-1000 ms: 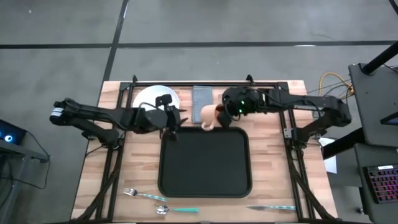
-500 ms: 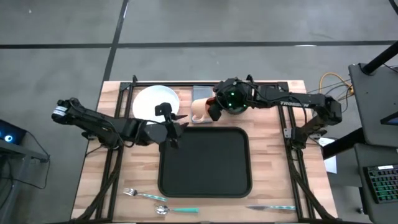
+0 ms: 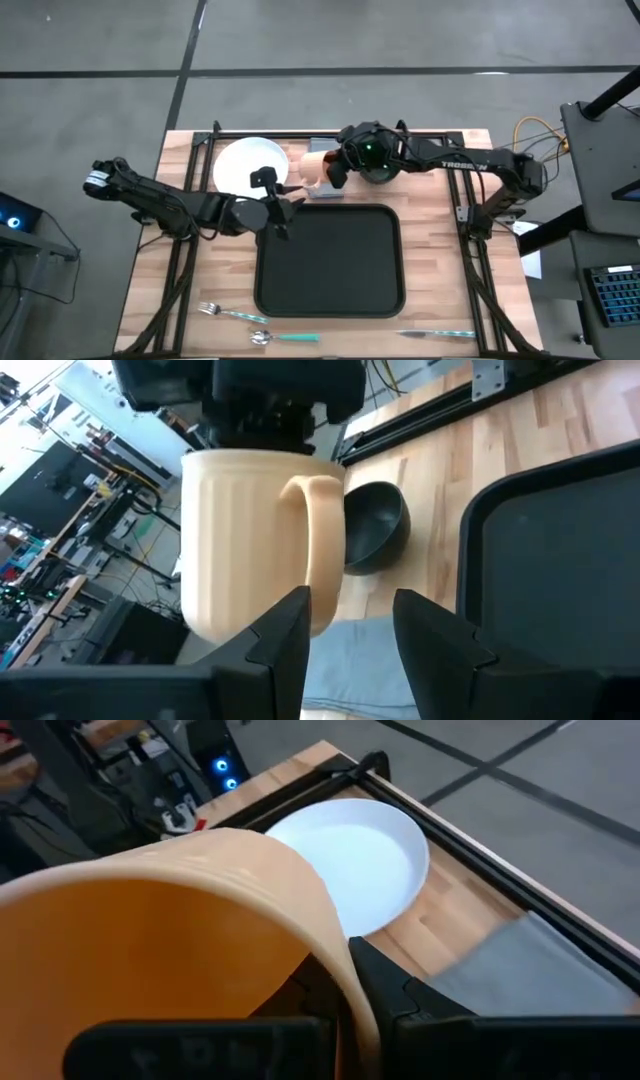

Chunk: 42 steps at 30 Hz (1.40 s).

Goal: Set up tray
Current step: Put the orange mug on the black serving tray

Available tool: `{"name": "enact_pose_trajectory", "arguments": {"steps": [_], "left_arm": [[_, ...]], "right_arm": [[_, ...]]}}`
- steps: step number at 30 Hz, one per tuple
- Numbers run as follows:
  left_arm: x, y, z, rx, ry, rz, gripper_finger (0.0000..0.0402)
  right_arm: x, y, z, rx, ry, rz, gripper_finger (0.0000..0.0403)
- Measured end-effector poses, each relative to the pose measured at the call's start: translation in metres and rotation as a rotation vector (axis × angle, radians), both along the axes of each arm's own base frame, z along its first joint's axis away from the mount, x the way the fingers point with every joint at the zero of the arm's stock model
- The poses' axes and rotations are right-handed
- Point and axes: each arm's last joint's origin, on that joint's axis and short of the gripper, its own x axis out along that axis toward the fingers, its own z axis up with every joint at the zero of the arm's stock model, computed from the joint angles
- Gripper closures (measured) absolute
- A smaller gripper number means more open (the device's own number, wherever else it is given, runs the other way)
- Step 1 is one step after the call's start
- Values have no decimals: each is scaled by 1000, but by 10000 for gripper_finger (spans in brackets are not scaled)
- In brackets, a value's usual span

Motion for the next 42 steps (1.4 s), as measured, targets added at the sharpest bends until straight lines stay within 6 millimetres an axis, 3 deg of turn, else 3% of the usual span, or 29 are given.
{"name": "enact_pose_trajectory", "arguments": {"steps": [6, 9, 15, 31, 42], "left_arm": [[2, 0, -3, 7, 6, 7, 275], [2, 2, -7, 16, 11, 26, 275], [1, 4, -13, 33, -21, 83, 275], [5, 3, -2, 24, -119, 110, 275], [25, -2, -19, 123, -50, 95, 275]], "right_arm": [[16, -2, -14, 35, -6, 40, 395], [21, -1, -10, 41, -50, 64, 395], [22, -2, -9, 47, -54, 59, 395], [21, -6, -9, 50, -56, 47, 395], [30, -15, -24, 46, -41, 40, 394]]}}
